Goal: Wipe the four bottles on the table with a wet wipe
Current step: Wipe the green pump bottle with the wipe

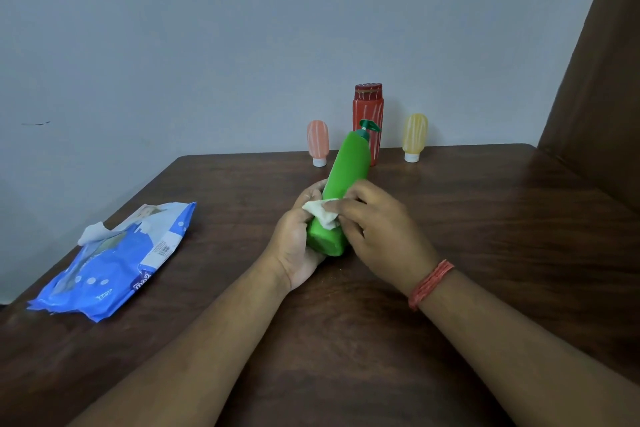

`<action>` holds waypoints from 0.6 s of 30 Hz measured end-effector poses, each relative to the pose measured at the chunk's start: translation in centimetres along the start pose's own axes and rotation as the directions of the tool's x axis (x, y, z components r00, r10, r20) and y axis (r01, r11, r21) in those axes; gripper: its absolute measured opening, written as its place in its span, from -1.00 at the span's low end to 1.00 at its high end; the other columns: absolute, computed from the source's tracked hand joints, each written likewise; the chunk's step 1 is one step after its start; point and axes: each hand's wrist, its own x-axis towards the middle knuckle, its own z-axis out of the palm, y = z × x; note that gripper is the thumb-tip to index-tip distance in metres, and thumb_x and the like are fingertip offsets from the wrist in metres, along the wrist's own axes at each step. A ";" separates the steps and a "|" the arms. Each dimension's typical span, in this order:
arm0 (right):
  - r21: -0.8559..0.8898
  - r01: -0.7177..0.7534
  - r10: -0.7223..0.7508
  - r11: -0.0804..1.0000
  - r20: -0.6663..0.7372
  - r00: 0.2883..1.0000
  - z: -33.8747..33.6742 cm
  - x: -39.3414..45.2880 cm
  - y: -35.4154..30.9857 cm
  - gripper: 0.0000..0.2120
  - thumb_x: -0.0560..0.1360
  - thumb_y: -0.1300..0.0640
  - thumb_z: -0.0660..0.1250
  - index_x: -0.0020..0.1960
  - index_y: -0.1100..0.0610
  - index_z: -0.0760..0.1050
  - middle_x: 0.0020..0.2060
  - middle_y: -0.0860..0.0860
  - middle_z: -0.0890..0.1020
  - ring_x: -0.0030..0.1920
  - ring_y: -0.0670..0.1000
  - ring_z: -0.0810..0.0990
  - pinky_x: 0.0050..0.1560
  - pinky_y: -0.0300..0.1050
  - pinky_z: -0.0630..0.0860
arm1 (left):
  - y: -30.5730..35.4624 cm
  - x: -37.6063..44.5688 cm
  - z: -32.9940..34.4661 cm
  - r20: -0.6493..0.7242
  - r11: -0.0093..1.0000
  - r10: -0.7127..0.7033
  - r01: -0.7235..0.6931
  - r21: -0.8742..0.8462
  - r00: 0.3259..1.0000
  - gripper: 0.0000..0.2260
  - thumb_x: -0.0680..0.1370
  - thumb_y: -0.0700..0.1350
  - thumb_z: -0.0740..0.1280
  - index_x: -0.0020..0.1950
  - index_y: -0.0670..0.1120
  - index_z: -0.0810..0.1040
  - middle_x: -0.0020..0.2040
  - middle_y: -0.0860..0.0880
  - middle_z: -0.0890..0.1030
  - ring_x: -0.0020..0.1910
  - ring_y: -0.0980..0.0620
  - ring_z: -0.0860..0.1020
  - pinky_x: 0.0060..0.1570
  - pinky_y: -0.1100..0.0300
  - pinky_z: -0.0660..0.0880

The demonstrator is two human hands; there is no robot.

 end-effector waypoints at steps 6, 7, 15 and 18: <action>-0.045 0.132 -0.128 0.990 0.081 0.988 -0.5 -0.1 0.3 -0.74 0.54 0.20 0.27 0.12 0.05 0.67 -0.14 0.03 0.49 -0.15 0.02 0.48 -0.25 -0.08 0.49 | 0.0 0.2 -0.1 -0.012 0.999 0.016 -0.016 -0.052 1.000 -0.72 0.70 -0.08 0.11 0.34 -0.06 0.51 0.04 -0.10 0.67 -0.05 -0.05 0.63 0.00 0.01 0.53; -0.078 0.095 -0.092 0.992 0.046 0.995 -0.3 -0.1 0.6 -0.76 0.51 0.25 0.32 0.11 0.07 0.68 -0.14 0.04 0.50 -0.17 0.02 0.49 -0.26 -0.05 0.52 | 0.0 0.2 0.0 -0.013 0.998 0.014 -0.014 -0.053 1.000 -0.71 0.70 -0.09 0.10 0.35 -0.06 0.51 0.05 -0.10 0.68 -0.05 -0.05 0.64 -0.01 0.01 0.55; 0.033 0.152 -0.155 0.988 0.130 0.979 -0.4 -0.2 -0.1 -0.80 0.57 0.21 0.28 0.09 0.15 0.66 -0.11 0.04 0.51 -0.12 0.01 0.49 -0.15 -0.07 0.50 | 0.1 0.2 -0.5 -0.080 0.995 0.019 -0.027 -0.096 0.997 -0.72 0.70 -0.08 0.09 0.26 -0.05 0.56 0.01 -0.10 0.70 -0.08 -0.04 0.66 -0.06 0.04 0.57; 0.007 0.042 -0.042 0.999 0.033 0.999 -0.2 -0.3 0.6 -0.86 0.54 0.26 0.32 0.01 0.21 0.65 -0.11 0.04 0.54 -0.13 0.01 0.54 -0.14 0.01 0.55 | 0.2 0.3 -0.4 -0.124 0.991 0.006 -0.022 -0.130 0.992 -0.70 0.70 -0.07 0.09 0.29 -0.09 0.54 0.01 -0.12 0.70 -0.10 -0.05 0.67 -0.05 0.03 0.57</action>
